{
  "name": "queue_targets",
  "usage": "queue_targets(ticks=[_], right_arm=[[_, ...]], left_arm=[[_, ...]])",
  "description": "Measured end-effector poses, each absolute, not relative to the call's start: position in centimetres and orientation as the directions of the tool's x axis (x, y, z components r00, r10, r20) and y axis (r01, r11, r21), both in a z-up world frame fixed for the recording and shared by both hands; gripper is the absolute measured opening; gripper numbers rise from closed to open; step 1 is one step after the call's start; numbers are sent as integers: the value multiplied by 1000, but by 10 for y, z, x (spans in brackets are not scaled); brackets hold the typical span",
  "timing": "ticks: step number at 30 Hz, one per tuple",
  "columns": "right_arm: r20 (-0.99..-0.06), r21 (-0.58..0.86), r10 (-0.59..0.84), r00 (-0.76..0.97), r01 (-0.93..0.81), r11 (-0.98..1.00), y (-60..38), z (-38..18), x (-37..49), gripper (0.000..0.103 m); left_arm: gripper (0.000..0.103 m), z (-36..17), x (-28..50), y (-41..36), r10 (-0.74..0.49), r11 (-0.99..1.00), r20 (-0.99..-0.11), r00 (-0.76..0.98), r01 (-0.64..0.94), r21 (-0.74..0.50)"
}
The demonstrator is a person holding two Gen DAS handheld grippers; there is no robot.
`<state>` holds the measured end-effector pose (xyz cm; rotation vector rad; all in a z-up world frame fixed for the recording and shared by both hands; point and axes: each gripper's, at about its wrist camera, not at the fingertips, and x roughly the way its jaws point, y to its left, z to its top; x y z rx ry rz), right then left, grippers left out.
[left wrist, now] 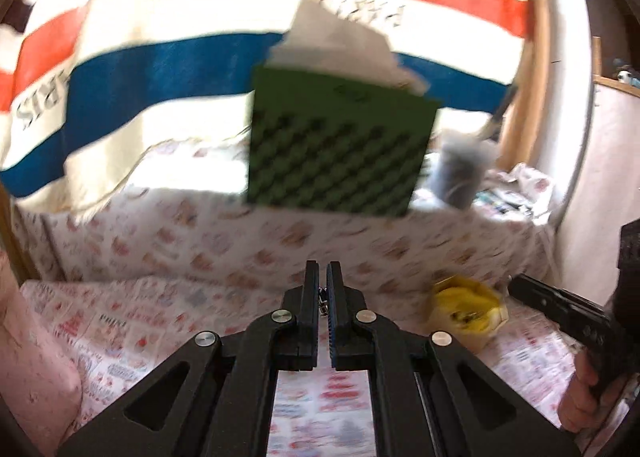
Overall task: Organize jewelry
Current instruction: 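Carry the earring and ring into the gold box with both tools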
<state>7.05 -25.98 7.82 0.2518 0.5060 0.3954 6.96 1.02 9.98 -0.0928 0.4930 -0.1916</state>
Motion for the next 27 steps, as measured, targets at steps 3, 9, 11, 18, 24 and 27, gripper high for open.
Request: queue_targets(ticks=[3,9,11,18,24,27], right_arm=[[-389,361,387,836,-249,899,-286,85,71,19],[-348,404,337,875,-184,896,-326,90,73,19],[-354,403,331,875,-177,898,-333,84,79,19],[-454,466,353,818,-119,877,-349,41,120,19],[-514,453,314,798,-59,890,-357,21,131,19],[-524,480,335,783,-53,876,-361,11,136,19]], left_arm=[[3,115,76,-18,-225,974,-451,863,193,-118],[3,121,99,-80,-303,953,-464,832,268,-142],[3,114,109,-100,-336,942,-482,809,298,-155],[3,59,158,-166,-359,924,-631,688,356,-138],[3,18,180,-173,-410,905,-677,612,362,-222],[3,8,179,-172,-429,895,-679,596,383,-230]])
